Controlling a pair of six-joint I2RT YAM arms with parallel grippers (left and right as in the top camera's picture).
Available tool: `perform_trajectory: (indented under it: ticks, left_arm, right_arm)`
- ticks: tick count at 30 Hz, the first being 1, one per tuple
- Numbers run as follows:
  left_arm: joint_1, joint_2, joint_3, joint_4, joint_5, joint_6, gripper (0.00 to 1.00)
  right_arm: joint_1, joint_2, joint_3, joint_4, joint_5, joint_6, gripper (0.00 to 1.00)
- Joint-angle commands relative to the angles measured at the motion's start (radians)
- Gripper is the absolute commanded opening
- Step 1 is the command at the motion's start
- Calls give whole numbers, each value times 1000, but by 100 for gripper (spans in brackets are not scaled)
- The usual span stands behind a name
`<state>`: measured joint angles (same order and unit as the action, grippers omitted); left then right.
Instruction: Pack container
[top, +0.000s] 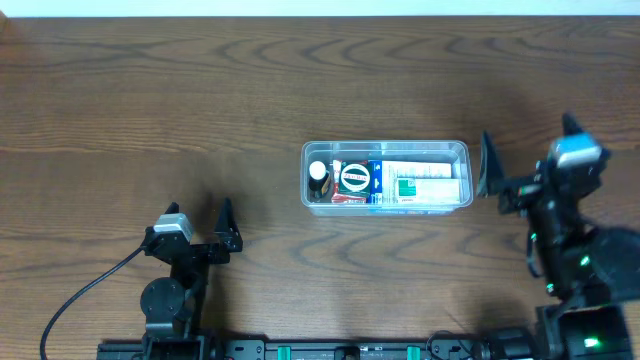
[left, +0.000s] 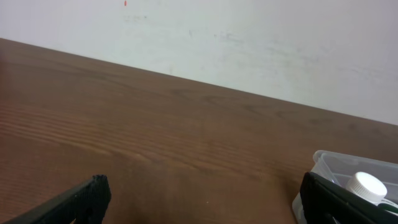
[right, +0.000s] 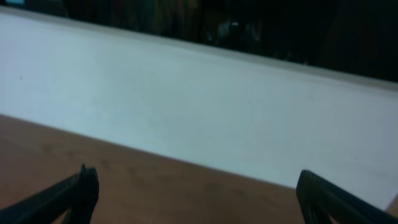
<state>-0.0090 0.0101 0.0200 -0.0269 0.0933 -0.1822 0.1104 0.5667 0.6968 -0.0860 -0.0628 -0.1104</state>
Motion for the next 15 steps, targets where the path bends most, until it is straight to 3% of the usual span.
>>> perform_trajectory:
  ticks: [1, 9, 15]
  left_arm:
    - [4, -4, -16, -36, 3, 14, 98]
    - [4, -5, -16, -36, 3, 14, 98]
    - [4, -4, -16, -36, 3, 14, 98]
  right_arm:
    - [-39, -103, -167, 97, -69, 43, 99]
    - [-61, -330, -509, 277, -69, 55, 99]
    - [-105, -439, -653, 306, -80, 88, 99]
